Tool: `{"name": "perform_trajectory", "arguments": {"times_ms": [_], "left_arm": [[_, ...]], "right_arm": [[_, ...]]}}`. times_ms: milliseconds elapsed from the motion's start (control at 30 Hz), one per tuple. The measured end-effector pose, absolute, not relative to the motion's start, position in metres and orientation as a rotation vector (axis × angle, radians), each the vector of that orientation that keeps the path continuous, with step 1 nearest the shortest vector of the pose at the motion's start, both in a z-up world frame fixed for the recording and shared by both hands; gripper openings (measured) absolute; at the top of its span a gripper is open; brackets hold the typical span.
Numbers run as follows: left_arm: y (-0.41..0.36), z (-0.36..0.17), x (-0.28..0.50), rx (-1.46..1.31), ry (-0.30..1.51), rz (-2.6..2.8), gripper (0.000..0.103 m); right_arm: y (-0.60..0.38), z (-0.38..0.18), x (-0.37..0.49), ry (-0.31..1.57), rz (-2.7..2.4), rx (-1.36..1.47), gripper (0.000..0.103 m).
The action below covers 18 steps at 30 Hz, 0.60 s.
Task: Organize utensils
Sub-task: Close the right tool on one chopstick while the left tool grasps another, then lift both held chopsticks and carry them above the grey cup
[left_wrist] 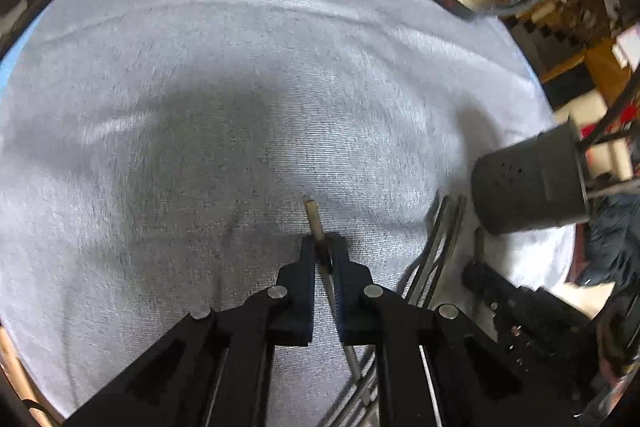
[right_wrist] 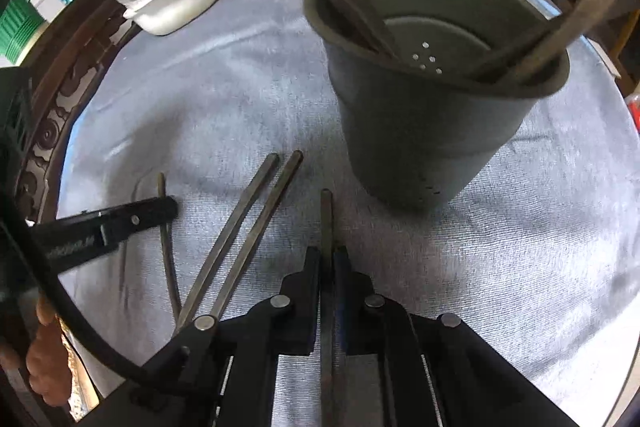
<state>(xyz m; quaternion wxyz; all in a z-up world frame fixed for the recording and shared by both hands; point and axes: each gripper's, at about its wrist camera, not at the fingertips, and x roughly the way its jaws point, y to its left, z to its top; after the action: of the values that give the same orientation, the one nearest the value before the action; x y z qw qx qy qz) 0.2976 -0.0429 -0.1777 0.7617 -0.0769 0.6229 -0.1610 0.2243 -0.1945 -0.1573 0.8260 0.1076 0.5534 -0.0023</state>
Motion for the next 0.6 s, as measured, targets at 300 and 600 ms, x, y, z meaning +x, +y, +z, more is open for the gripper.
{"name": "perform_trajectory", "arguments": {"times_ms": [300,600], "left_arm": [[-0.019,-0.105,0.258,-0.194,1.148,-0.403,0.005],[0.009,-0.021,0.216,-0.186,0.912,-0.437,0.005]], "right_arm": [[-0.192,-0.103,0.193,0.994,0.088,0.195,0.006],[-0.195,-0.028,0.141,0.734,0.119,0.15,0.006]]}}
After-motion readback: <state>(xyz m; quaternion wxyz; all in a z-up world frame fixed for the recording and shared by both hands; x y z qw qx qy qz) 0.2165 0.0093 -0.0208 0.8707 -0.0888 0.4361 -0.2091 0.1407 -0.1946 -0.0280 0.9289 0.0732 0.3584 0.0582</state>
